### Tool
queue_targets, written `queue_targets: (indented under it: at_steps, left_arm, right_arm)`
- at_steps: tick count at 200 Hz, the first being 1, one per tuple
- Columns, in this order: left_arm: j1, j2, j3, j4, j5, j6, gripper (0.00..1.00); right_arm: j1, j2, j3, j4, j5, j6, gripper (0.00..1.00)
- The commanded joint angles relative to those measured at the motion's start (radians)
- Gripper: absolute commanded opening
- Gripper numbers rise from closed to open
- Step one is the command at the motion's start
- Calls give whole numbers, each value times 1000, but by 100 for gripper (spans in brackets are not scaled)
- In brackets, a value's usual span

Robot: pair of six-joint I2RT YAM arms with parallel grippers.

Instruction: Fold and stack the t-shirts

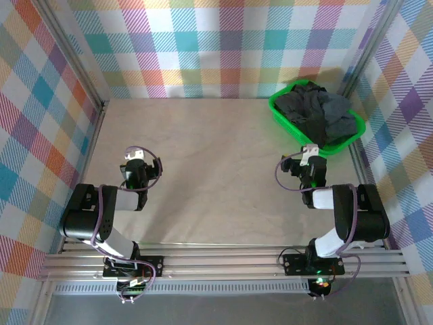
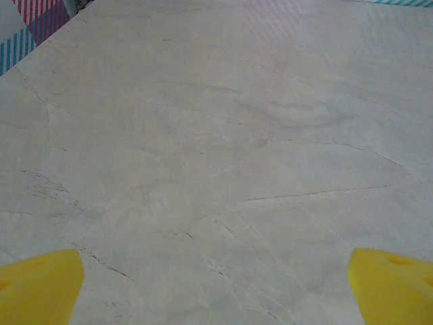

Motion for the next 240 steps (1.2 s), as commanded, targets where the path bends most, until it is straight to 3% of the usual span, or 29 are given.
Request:
queue_targets:
  at_steps: [1, 139, 153, 163, 172, 184, 192, 204, 213, 222, 231, 240]
  left_arm:
    - [-7, -3, 1, 38, -12, -9, 100]
    - [-6, -5, -5, 45, -9, -7, 100]
    - [-15, -65, 11, -33, -20, 3, 100]
    - [-69, -163, 49, -165, -153, 20, 100]
    - [-118, -251, 67, -203, -265, 28, 100]
    - [-156, -348, 82, -166, -327, -23, 100]
    - [-161, -396, 181, -314, -396, -163, 100]
    - [-125, -423, 468, -901, -428, -520, 100]
    - [-95, -375, 656, -1233, -468, -767, 100]
    - [-31, -310, 772, -1320, -291, -809, 100]
    - [24, -242, 872, -1317, -68, -778, 100]
    - [27, -187, 966, -1317, 47, -746, 100]
  right_arm:
    - [-4, 2, 17, 17, -14, -13, 100]
    - [-1, -15, 10, 29, 8, -12, 100]
    - [51, -136, 74, -176, 133, -31, 100]
    - [94, -211, 158, -354, 227, -23, 100]
    - [109, -275, 230, -444, 226, 19, 100]
    - [112, -329, 373, -604, 232, 156, 100]
    - [99, -328, 500, -760, 212, 283, 100]
    - [82, -294, 690, -1002, 189, 429, 100]
    - [67, -248, 778, -1040, 192, 458, 100]
    - [37, -190, 860, -1048, 135, 442, 100]
    - [18, -100, 972, -1112, 135, 451, 93]
    - [10, -8, 1096, -1214, 185, 472, 90]
